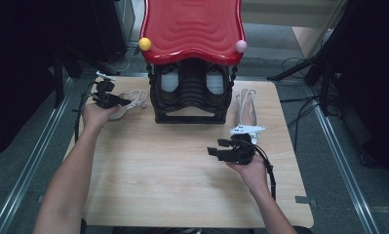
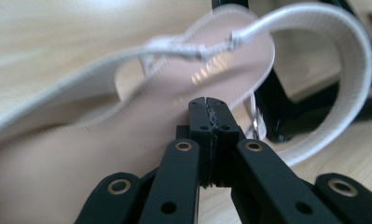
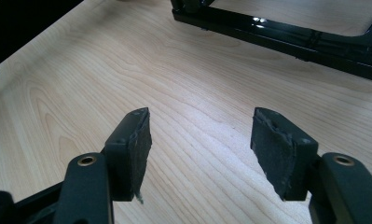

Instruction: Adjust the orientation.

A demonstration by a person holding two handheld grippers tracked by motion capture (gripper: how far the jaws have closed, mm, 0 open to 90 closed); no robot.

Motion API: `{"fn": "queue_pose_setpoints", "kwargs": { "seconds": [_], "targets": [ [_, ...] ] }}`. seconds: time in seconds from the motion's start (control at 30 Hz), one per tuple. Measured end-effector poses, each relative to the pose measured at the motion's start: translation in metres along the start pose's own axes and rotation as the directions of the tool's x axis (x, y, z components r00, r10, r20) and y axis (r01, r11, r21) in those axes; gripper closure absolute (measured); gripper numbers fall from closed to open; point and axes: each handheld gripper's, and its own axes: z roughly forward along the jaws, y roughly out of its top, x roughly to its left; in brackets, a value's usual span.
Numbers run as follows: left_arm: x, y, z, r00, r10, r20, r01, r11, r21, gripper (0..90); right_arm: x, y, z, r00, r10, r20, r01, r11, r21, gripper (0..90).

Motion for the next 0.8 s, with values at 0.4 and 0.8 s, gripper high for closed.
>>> {"fn": "queue_pose_setpoints", "kwargs": {
  "seconds": [0.4,0.8],
  "targets": [
    [-0.005,-0.018,-0.013,0.9966,0.082,-0.009,-0.081,0.9931,0.084,90.0,0.001,0.001,0.001,1.0000,-0.007,0.001,0.007,0.9999,-0.008,38.6],
    [0.007,-0.024,-0.029,0.9946,0.100,-0.028,-0.095,0.9859,0.138,89.8,0.002,0.004,0.004,1.0000,-0.009,0.000,0.009,1.0000,-0.003,39.5]
  ]
}}
